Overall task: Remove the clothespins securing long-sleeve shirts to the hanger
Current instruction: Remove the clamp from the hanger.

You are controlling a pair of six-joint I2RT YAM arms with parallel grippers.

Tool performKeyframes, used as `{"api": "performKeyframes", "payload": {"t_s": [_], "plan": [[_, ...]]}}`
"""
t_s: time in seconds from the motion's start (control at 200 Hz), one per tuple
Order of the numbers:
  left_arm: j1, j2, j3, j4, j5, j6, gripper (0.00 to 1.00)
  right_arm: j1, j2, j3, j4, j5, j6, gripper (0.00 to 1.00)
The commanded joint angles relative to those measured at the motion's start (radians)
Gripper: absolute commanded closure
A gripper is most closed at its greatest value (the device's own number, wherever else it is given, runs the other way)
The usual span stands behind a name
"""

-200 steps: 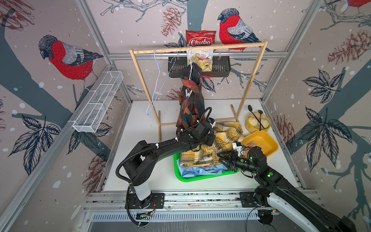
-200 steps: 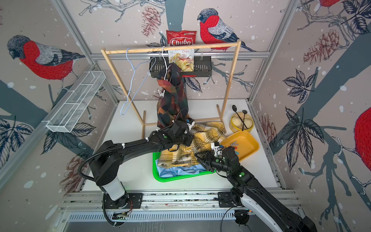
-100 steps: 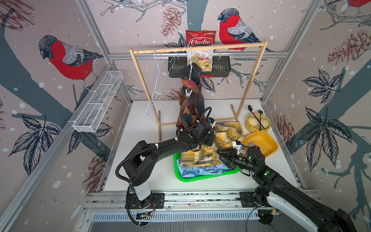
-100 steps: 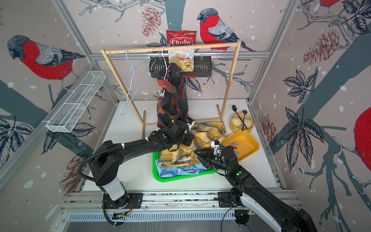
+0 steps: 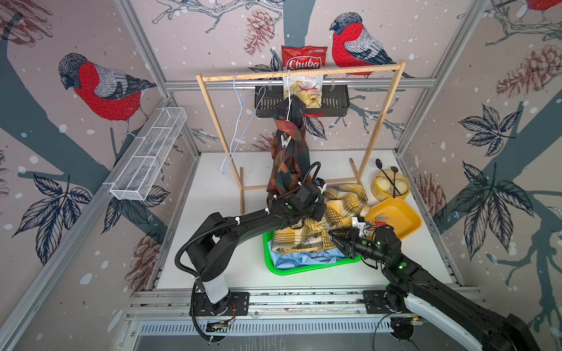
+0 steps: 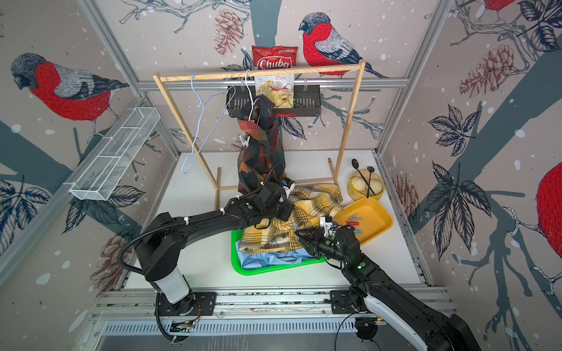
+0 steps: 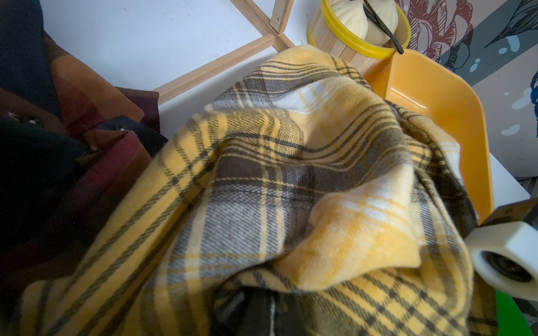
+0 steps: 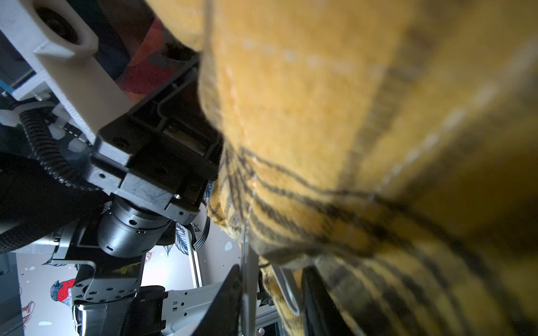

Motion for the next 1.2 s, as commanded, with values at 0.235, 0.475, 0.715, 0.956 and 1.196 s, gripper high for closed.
{"api": "performKeyframes", "payload": {"t_s": [0.235,0.475,0.715,0.956,1.196], "plan": [[0.002,0.002,-0.004,0.008,-0.017,-0.011,1.00,0.001,0.030,-0.003,0.086,0.041,0.023,0.69],[0.002,0.004,-0.005,0.008,-0.014,-0.013,1.00,0.002,0.036,-0.003,0.090,0.044,0.025,0.75],[0.002,0.007,-0.003,0.009,-0.013,-0.014,1.00,0.009,0.008,0.001,0.023,0.039,0.016,0.82],[0.001,0.011,-0.002,0.008,-0.015,-0.014,1.00,0.009,-0.038,0.010,-0.055,0.052,0.004,0.85],[0.002,0.011,0.000,0.006,-0.020,-0.014,1.00,0.010,-0.057,0.028,-0.135,0.030,-0.017,0.88]]}}
